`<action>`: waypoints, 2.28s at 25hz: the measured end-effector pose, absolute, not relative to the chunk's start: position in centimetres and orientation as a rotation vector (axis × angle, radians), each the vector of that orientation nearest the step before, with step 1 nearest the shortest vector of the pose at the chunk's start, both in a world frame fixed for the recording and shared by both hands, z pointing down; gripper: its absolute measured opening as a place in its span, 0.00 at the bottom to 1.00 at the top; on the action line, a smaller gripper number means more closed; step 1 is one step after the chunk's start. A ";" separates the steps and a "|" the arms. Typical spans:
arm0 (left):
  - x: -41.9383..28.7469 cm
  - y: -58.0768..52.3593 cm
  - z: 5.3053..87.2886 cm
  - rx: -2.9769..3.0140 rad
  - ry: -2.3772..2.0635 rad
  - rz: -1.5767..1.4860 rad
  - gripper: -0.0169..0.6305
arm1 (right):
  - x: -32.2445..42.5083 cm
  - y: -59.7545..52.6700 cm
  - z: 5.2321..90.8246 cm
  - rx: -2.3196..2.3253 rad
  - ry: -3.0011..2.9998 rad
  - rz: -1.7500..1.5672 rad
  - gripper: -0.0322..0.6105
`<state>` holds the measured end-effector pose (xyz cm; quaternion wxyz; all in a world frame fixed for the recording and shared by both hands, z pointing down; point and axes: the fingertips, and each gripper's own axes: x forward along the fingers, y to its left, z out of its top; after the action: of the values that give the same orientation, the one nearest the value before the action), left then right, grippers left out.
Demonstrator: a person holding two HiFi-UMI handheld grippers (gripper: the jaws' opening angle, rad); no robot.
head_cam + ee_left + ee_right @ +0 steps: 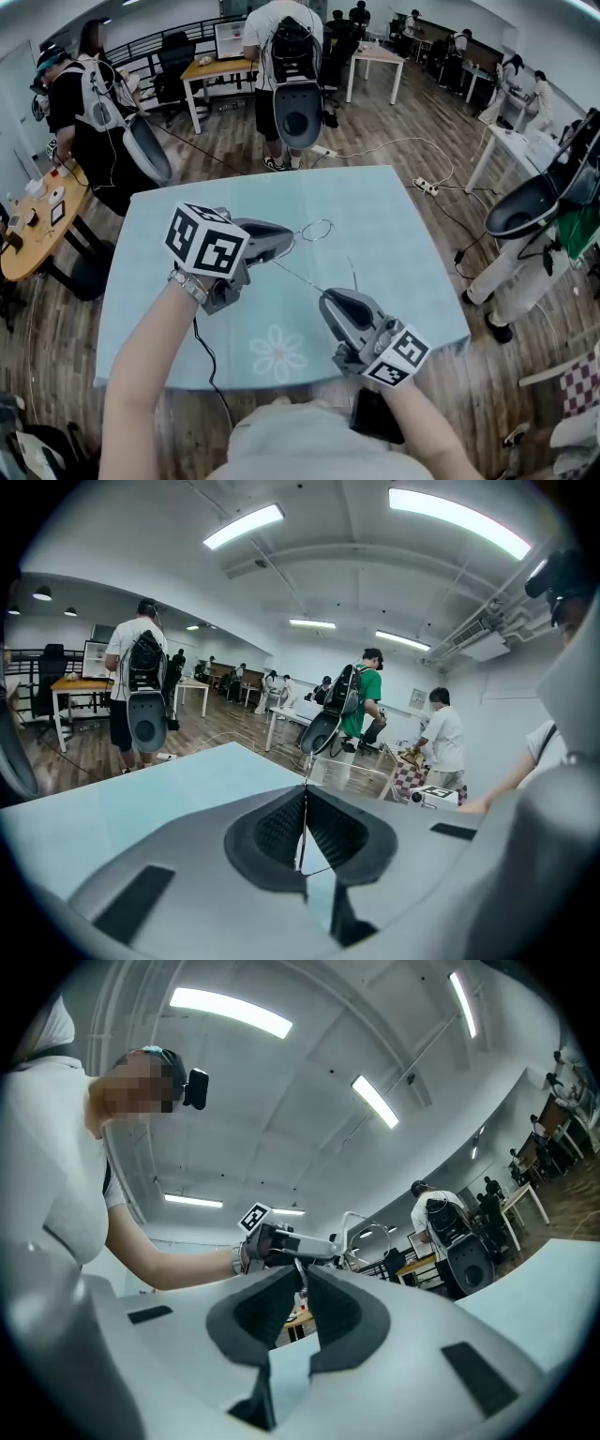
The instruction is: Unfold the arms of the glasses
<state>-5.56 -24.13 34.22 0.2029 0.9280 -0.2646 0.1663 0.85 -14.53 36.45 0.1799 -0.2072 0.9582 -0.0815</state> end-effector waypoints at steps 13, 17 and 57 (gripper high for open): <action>-6.0 -24.9 34.6 2.561 -0.835 0.468 0.04 | -2.7 -11.2 36.2 -0.557 2.800 -0.054 0.11; -6.0 -24.8 34.9 2.565 -0.838 0.474 0.04 | -3.4 -11.0 36.5 -0.558 2.821 -0.030 0.11; -6.4 -23.9 35.9 2.716 -1.051 0.645 0.04 | 5.8 -18.1 31.5 -1.168 2.895 0.033 0.06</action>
<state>-6.43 -23.88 35.85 0.0794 0.9077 -0.3511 0.2156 5.80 -18.09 31.47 0.0096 -0.3742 0.9272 0.0105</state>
